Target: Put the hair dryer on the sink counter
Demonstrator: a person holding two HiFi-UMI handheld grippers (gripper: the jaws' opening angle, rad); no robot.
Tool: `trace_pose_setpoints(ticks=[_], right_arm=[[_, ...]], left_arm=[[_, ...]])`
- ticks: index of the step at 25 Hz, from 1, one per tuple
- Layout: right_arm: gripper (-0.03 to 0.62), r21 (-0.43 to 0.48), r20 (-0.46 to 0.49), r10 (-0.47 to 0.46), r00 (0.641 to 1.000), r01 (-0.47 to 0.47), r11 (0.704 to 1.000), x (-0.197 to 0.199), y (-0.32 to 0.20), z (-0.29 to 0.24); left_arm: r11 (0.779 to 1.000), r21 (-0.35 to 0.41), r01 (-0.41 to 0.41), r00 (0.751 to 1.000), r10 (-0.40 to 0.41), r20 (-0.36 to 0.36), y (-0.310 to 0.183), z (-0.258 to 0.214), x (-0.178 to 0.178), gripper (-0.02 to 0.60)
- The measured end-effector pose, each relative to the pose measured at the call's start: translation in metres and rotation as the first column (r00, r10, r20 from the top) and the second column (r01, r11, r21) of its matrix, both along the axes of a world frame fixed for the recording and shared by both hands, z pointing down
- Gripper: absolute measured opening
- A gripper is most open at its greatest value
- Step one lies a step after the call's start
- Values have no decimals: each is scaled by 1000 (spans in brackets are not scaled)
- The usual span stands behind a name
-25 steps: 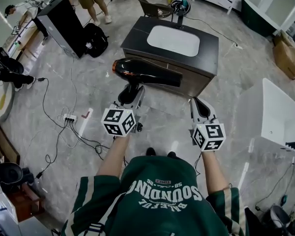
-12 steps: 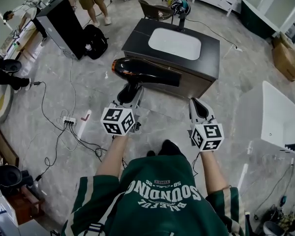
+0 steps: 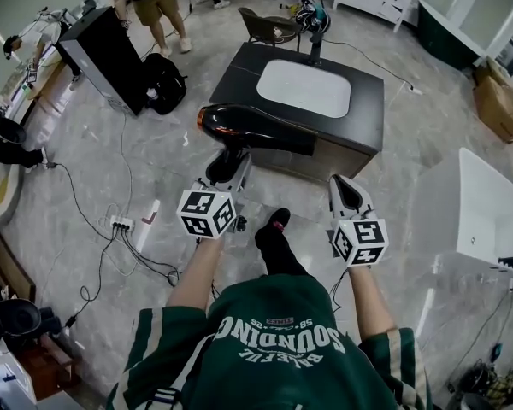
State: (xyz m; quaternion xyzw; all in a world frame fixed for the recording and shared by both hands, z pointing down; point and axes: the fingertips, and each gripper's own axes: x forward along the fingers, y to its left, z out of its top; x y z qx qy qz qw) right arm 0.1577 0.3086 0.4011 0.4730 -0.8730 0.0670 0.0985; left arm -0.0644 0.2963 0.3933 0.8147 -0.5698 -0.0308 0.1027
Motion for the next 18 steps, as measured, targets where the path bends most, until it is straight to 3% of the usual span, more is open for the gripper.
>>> trace_pose_setpoints(ticks=[7,18], right_arm=[[44,-10,-4,26,1000,-26,1000,-10,-58,17],[44,-50,-27,47,999,-48,998,-43,-177,30]], left_arm=[[1000,1,-27,999,27,21,-57,11,-9,192],[995,-78,-61,998,62,14,-181,34,-43,192]])
